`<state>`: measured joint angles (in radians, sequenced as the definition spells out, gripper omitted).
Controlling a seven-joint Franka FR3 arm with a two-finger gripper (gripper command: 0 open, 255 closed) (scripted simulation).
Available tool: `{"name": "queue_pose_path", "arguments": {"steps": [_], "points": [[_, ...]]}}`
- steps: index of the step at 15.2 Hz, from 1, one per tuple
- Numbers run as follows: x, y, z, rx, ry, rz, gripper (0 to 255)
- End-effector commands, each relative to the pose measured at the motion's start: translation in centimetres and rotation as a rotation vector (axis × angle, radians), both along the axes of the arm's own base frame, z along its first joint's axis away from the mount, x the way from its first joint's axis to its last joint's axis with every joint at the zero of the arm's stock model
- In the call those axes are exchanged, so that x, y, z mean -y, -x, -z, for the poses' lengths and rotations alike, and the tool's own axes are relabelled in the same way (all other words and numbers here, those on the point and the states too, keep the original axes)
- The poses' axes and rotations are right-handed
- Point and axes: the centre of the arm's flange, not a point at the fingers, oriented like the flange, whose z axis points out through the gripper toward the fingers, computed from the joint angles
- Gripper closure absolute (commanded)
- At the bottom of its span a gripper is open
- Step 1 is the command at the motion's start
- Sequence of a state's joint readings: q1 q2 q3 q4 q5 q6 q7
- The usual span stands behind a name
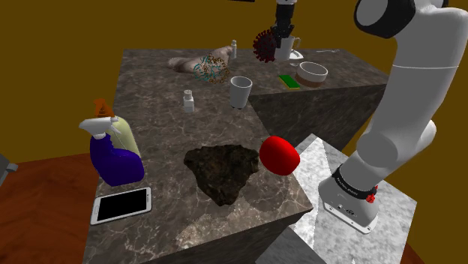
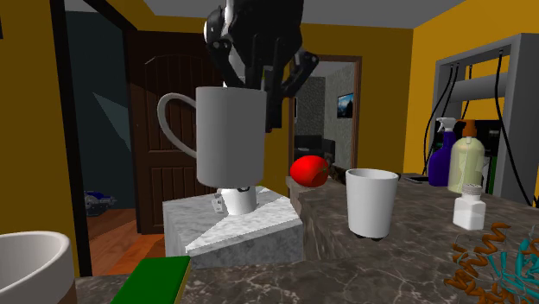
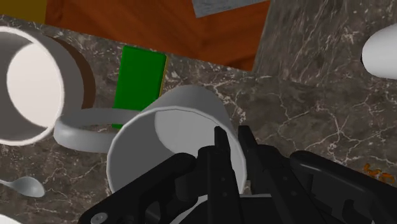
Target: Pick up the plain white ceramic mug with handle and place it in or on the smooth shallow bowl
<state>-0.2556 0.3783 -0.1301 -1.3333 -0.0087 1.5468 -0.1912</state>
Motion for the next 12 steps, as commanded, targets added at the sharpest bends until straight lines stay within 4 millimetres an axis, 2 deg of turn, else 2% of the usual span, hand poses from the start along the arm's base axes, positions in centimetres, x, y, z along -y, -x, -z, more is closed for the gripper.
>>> {"name": "queue_pose_path", "arguments": {"steps": [1, 12], "points": [[2.5, 1.0, -0.3, 0.001, 0.0, -0.001, 255], [16.0, 6.1, -1.3, 0.001, 0.0, -0.001, 255]]}}
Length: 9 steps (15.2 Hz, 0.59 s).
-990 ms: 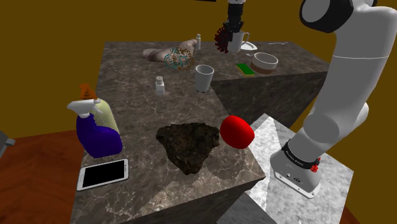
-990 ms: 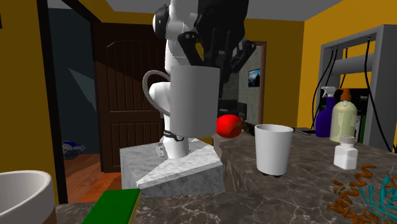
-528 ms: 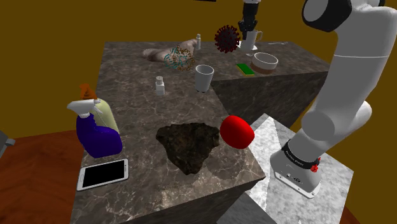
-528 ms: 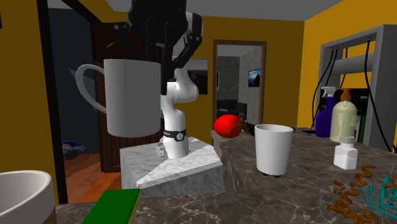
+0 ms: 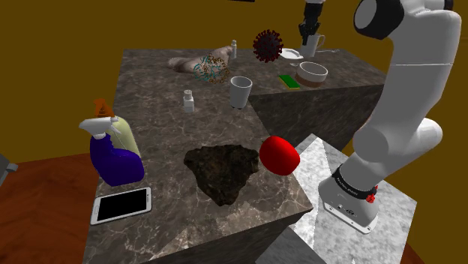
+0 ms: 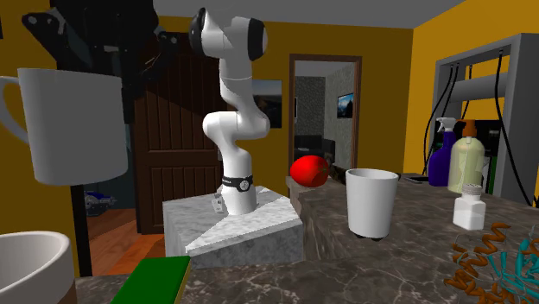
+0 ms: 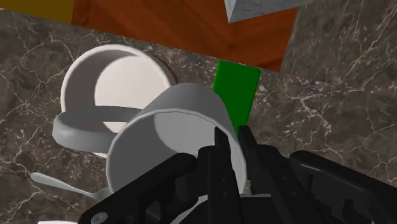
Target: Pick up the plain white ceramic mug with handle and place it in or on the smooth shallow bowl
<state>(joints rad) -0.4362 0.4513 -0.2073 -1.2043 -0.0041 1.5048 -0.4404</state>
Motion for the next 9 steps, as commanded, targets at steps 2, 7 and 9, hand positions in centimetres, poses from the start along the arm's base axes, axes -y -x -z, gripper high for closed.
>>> {"name": "queue_pose_path", "arguments": {"steps": [2, 7, 9], "points": [[4.0, 1.4, -0.3, 0.0, 0.0, -0.002, 255], [10.2, 3.7, -0.7, 0.0, 0.0, -0.002, 255], [13.1, 4.8, -0.9, 0.0, 0.0, -0.002, 255]]}}
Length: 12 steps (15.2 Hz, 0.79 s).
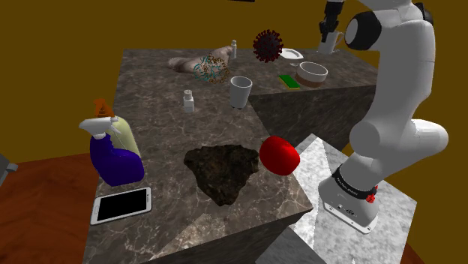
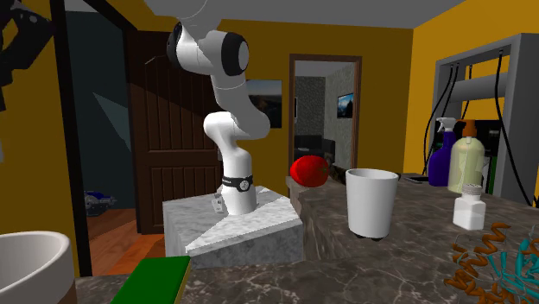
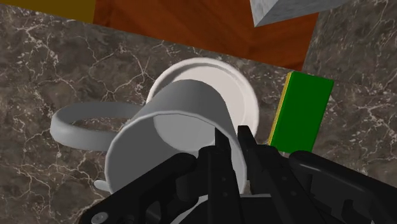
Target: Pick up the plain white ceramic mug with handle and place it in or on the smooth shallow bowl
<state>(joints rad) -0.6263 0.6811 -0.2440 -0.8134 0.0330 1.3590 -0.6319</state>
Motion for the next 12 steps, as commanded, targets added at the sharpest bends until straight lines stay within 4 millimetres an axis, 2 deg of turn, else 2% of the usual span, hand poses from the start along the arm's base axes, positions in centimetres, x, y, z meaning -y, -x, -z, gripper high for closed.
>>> {"name": "queue_pose_path", "arguments": {"steps": [1, 12], "points": [[1.6, 0.4, 0.7, -0.001, -0.001, -0.002, 255], [1.6, 0.4, 6.5, -0.001, -0.001, -0.002, 255]]}}
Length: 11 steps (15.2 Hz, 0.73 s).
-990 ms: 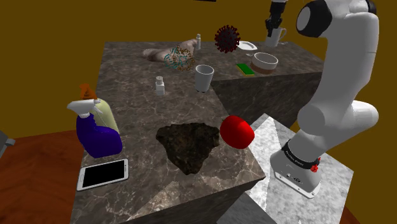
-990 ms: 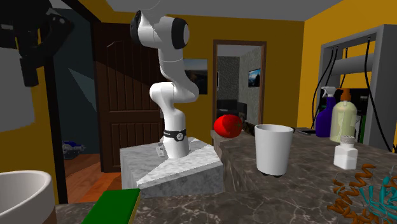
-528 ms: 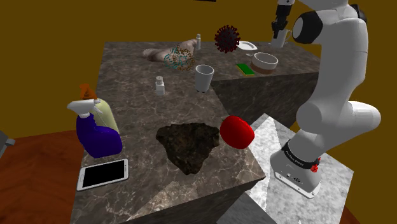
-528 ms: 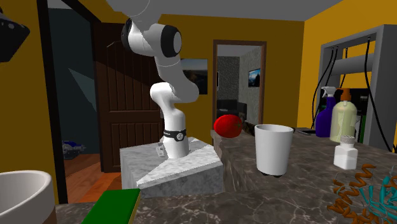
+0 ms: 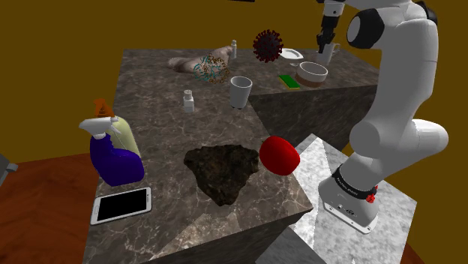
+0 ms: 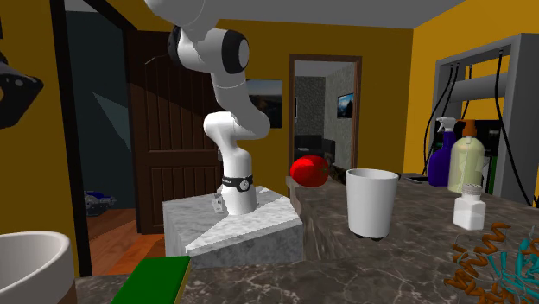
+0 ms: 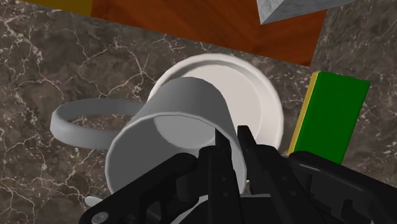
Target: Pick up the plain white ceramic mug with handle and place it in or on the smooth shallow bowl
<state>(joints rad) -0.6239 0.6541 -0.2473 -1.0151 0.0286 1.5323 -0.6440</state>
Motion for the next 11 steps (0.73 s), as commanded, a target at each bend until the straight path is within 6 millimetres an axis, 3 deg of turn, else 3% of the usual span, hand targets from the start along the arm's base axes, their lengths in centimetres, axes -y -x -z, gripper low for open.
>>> {"name": "queue_pose_path", "arguments": {"steps": [1, 6, 11], "points": [[0.0, 0.0, 1.1, 0.0, 0.001, 0.0, 255], [0.0, 0.0, 3.7, 0.0, 0.001, 0.0, 255], [0.0, 0.0, 3.7, 0.0, 0.001, 0.0, 255]]}}
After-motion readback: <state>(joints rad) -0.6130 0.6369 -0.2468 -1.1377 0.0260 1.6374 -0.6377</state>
